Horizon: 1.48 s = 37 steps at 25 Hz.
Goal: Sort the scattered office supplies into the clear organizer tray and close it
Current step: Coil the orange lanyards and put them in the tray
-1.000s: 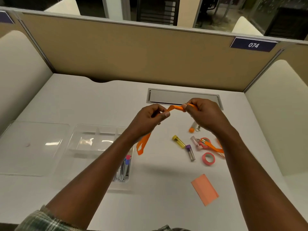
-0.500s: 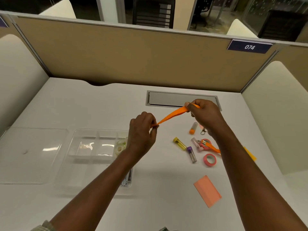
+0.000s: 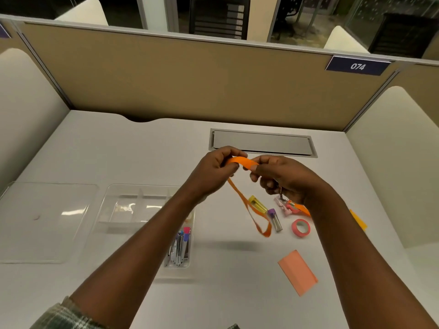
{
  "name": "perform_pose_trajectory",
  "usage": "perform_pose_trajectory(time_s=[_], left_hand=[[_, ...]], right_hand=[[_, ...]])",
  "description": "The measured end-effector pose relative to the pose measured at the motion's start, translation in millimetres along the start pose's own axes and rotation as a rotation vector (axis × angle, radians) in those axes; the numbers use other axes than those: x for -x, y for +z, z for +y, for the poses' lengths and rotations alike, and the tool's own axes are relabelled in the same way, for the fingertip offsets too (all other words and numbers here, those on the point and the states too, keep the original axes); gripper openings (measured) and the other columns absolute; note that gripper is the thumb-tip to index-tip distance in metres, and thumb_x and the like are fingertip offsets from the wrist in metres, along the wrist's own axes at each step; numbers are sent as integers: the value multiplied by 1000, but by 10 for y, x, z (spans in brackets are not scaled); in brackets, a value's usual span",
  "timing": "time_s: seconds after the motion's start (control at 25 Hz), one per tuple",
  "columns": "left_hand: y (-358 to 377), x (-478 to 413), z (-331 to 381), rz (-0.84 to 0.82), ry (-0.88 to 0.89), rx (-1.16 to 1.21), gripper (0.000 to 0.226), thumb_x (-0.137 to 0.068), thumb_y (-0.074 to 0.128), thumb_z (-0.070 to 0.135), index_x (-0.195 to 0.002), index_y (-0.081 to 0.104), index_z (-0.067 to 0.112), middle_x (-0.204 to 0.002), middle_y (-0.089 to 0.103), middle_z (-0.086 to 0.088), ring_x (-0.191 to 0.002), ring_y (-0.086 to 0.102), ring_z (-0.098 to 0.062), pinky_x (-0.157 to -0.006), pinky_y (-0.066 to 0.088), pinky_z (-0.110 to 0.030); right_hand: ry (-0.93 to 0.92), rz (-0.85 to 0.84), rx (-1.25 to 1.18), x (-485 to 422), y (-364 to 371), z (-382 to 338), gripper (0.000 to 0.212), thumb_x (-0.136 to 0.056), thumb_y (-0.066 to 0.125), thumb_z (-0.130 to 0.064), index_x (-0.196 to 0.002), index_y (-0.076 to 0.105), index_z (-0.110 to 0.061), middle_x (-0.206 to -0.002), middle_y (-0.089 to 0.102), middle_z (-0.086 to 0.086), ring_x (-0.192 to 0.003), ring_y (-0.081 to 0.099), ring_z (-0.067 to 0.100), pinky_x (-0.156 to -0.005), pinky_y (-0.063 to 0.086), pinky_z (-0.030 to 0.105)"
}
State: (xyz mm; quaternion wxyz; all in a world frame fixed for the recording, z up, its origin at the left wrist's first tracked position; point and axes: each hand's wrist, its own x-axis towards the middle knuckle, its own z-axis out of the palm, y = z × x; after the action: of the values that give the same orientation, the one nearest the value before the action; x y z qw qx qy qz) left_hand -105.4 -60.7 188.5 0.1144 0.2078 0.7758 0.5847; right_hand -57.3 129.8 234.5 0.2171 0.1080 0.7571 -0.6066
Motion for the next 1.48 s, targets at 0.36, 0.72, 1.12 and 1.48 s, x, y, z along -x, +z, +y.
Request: perform_pose_trajectory(time_s=[0.36,0.72,1.12,1.48], left_hand=[[12,7,-97,35,24,-111,27,-98,38,22,-101,65,16,-93,68,-2,-89,63,-15,-82,51,-35],[353,269,154,-186,-162,145,13,-96,61,19,-103,54,10,-68,58,-6,-49,55,-12,-57,56,-40],[-197,-25,211,53,-249,151,14,-98,46,13,-102,59,11,-58,45,3,-47,32,-7,-45,27,-22],[-82,51,11,-86,-268,-190,20,-88,55,13,-99,67,25,-113,65,5,-113,55,-13,-90,43,-33]], right_hand=[[-235,-344,-406,216,30,-5,35,-101,38,-10,-129,58,-3,-107,70,14,-92,68,27,-76,55,34],[-686,537,554,-189,69,154,26,-97,60,-19,-121,70,-16,-107,75,-2,-73,67,11,-66,53,23],[-294,-102,505,57,66,299,33,-94,38,-16,-99,71,-23,-90,74,-6,-72,62,9,-66,49,25],[-230,-103,-109,274,223,137,41,-105,38,-34,-93,72,-14,-76,64,5,-55,45,13,-50,32,24]])
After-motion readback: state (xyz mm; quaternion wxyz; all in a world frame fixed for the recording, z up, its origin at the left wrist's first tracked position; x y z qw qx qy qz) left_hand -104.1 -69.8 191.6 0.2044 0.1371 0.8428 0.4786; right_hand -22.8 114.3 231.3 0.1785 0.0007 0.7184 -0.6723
